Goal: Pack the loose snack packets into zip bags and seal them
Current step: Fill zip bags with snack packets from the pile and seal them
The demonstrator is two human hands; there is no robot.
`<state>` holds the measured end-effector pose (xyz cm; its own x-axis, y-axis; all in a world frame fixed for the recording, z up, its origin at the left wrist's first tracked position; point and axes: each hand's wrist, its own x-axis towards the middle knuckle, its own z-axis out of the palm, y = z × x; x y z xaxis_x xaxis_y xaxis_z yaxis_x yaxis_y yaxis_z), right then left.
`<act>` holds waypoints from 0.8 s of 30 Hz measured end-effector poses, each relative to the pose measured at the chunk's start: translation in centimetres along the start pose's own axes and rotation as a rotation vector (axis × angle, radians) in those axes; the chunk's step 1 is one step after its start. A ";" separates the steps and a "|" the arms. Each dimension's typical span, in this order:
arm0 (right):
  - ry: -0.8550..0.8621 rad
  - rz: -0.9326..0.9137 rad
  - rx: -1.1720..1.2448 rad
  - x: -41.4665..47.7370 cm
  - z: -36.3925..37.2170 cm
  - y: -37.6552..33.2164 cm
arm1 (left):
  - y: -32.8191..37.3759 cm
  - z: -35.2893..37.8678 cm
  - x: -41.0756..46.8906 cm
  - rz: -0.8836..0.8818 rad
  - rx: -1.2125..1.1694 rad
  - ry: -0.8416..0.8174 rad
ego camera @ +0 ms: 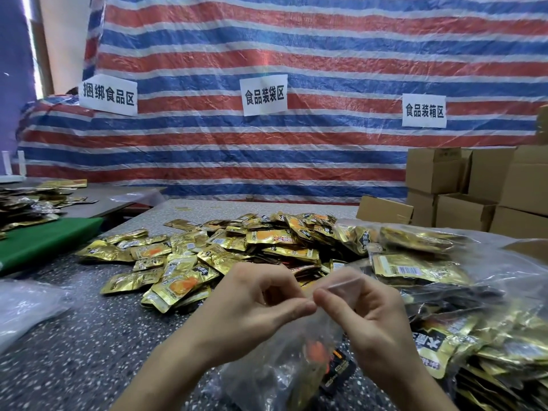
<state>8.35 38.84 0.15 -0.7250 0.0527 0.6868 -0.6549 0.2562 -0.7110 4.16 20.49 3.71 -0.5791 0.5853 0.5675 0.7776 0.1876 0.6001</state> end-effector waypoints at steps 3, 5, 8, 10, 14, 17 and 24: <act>0.098 -0.040 0.032 -0.1 0.1 0.1 | -0.1 0.1 0.0 -0.025 0.029 -0.016; 0.150 -0.054 0.017 -0.1 0.2 0.3 | -0.2 0.3 0.0 -0.016 0.052 0.023; 0.104 0.004 0.114 -0.2 0.2 0.2 | -0.1 0.1 0.0 0.035 0.089 0.090; -0.004 0.087 0.226 -0.1 -0.1 0.1 | 0.1 -0.2 -0.1 0.066 0.097 0.089; -0.092 0.057 0.167 0.2 -0.1 -0.1 | 0.3 -0.5 -0.2 0.016 0.026 0.009; -0.039 0.013 0.105 0.2 0.2 -0.3 | 0.2 -0.7 -0.2 -0.034 0.023 -0.049; 0.094 0.042 0.125 0.2 0.3 -0.3 | -0.1 -1.4 -0.3 -0.028 0.042 -0.060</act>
<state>8.41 38.52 0.47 -0.7329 0.1520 0.6631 -0.6503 0.1298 -0.7485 3.92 19.16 4.23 -0.5862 0.6250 0.5155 0.7715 0.2365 0.5906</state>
